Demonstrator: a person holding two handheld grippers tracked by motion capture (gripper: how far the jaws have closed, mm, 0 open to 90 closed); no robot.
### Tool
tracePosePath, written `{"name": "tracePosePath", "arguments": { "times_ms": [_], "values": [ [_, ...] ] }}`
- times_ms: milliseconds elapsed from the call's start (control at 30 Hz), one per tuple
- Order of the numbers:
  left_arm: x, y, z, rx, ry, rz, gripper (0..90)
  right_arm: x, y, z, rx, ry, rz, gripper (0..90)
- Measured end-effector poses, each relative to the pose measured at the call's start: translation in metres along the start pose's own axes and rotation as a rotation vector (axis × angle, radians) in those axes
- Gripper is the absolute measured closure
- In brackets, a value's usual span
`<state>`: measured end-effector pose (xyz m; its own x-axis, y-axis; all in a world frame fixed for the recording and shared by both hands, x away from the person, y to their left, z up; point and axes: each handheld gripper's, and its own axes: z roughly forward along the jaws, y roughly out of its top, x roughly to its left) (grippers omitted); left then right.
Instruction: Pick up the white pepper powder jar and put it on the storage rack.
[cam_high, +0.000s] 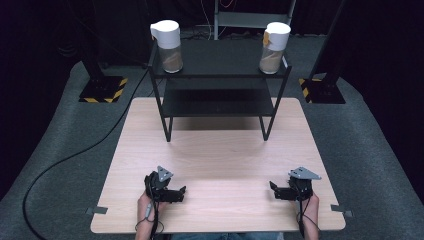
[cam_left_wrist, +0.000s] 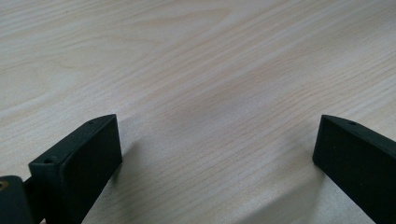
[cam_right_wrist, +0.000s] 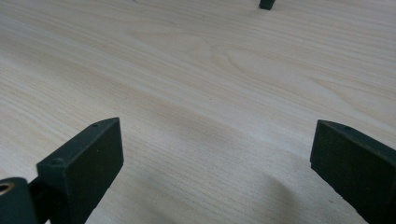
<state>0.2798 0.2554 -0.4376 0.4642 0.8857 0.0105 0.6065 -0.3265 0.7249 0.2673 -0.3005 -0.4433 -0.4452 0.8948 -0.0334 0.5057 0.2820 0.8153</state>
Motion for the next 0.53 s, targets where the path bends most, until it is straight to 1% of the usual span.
{"name": "tracePosePath", "arguments": {
  "times_ms": [67,167,533],
  "values": [
    [-0.0018,-0.0001,-0.0002,-0.001,0.008,0.002,0.8,0.0000,0.0016,0.0006,0.011,0.005,-0.005,1.6],
    [-0.0011,-0.0001,0.0000,-0.001,0.006,-0.001,0.8,0.0016,0.0020,0.0006,0.013,0.000,-0.014,1.4],
    [-0.0004,0.0001,0.0001,0.000,0.003,-0.002,0.9,-0.0008,-0.0005,-0.0006,-0.001,0.002,0.008,0.9]
  ]
}}
